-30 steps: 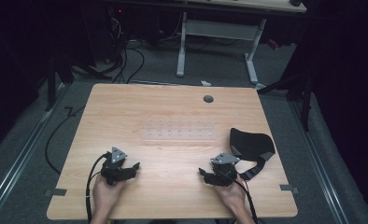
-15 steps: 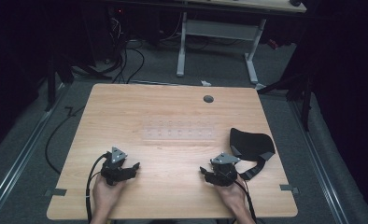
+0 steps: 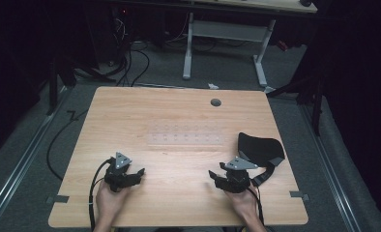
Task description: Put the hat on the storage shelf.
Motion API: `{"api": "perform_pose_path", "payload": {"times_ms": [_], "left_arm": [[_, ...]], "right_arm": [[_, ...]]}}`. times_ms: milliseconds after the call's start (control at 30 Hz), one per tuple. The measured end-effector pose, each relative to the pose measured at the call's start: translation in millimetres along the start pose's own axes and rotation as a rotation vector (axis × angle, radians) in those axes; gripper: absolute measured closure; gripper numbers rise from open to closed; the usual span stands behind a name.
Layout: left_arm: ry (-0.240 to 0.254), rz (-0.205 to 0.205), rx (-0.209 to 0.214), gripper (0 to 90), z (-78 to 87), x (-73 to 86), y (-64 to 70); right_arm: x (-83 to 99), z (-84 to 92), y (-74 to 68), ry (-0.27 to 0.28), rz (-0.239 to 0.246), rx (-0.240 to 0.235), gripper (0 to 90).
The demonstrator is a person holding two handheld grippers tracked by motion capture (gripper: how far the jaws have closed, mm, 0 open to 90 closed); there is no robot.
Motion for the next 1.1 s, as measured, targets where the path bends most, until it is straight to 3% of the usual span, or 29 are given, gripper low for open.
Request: {"api": "perform_pose_path", "payload": {"times_ms": [533, 1100], "left_arm": [[0.000, 0.000, 0.000, 30.5, 0.0, 0.0, 0.0], [0.000, 0.001, 0.000, 30.5, 0.0, 0.0, 0.0]], "right_arm": [[-16.1, 23.4, 6.2, 0.045, -0.037, -0.026, 45.8], [-32.5, 48.4, 30.1, 0.127, -0.083, 0.020, 45.7]]}}
Point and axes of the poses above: each handheld gripper's, and its own axes: z roughly backward along the jaws, x roughly out of its underside, y roughly to its right, the point moved 10 cm from there along -z, roughly forward along the jaws, and after that the axes turned 12 degrees about -z, right-handed, at the moved point
